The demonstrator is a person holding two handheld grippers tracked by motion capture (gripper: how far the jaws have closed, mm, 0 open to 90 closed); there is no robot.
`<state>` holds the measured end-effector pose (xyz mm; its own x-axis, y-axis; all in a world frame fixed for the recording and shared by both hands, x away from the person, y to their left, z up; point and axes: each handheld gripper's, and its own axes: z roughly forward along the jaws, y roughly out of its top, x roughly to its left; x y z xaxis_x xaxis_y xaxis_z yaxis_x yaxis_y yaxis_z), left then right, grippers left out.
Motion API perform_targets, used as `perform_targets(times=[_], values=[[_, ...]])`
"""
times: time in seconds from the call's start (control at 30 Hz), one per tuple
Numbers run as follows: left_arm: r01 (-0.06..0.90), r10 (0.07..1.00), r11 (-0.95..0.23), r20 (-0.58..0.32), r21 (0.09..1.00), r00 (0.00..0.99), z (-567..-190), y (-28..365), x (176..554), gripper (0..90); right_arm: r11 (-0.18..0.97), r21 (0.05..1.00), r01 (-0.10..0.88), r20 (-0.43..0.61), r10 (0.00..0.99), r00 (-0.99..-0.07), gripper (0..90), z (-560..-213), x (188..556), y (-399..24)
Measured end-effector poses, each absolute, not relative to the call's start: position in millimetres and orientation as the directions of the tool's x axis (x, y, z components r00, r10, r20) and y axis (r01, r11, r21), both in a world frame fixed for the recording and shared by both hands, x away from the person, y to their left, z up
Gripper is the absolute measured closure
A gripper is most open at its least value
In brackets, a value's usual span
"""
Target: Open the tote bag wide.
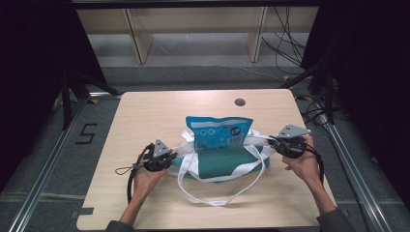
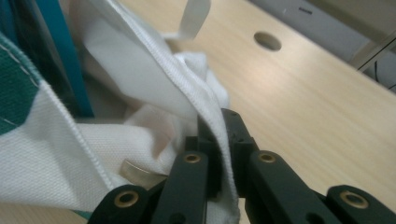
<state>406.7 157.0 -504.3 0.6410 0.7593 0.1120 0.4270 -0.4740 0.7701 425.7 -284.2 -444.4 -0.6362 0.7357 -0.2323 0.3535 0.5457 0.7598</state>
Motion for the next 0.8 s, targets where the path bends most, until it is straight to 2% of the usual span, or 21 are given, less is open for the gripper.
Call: perform_targets(times=[0.13, 0.2, 0.3, 0.33, 0.47, 0.53, 0.57, 0.63, 0.7, 0.8], values=[[0.424, 0.751, -0.498, 0.132, 0.756, 0.647, -508, 156, 408, 85.3, 0.577, 0.720, 0.386, -0.234, 0.726, -0.647, 88.1, -463, 430, -283], [0.437, 0.760, -0.465, 0.094, 0.770, 0.643, -511, 157, 409, 85.3, 0.571, 0.713, 0.406, -0.212, 0.728, -0.652, 88.1, -473, 432, -284], [0.436, 0.756, -0.480, 0.108, 0.761, 0.646, -510, 158, 410, 85.1, 0.588, 0.678, 0.442, -0.196, 0.724, -0.662, 88.2, -488, 433, -280], [0.453, 0.768, -0.462, 0.088, 0.763, 0.634, -509, 157, 409, 85.0, 0.589, 0.675, 0.444, -0.198, 0.725, -0.659, 88.2, -490, 433, -279], [0.472, 0.786, -0.423, 0.055, 0.773, 0.615, -504, 160, 408, 79.7, 0.589, 0.674, 0.446, -0.194, 0.724, -0.662, 87.8, -491, 434, -280], [0.456, 0.783, -0.423, 0.063, 0.783, 0.619, -497, 164, 410, 75.0, 0.576, 0.681, 0.452, -0.187, 0.734, -0.653, 81.2, -487, 433, -281], [0.470, 0.799, -0.373, 0.020, 0.800, 0.600, -493, 163, 409, 70.9, 0.570, 0.691, 0.443, -0.197, 0.739, -0.644, 77.4, -482, 433, -282], [0.459, 0.791, -0.344, -0.010, 0.819, 0.612, -481, 164, 410, 60.5, 0.523, 0.734, 0.433, -0.169, 0.758, -0.630, 69.3, -469, 433, -287], [0.437, 0.789, -0.341, 0.001, 0.832, 0.615, -469, 164, 410, 52.9, 0.480, 0.775, 0.412, -0.168, 0.784, -0.598, 60.9, -453, 430, -292], [0.407, 0.765, -0.337, -0.005, 0.849, 0.644, -455, 157, 410, 49.1, 0.410, 0.834, 0.370, -0.126, 0.794, -0.595, 56.4, -428, 421, -294]])
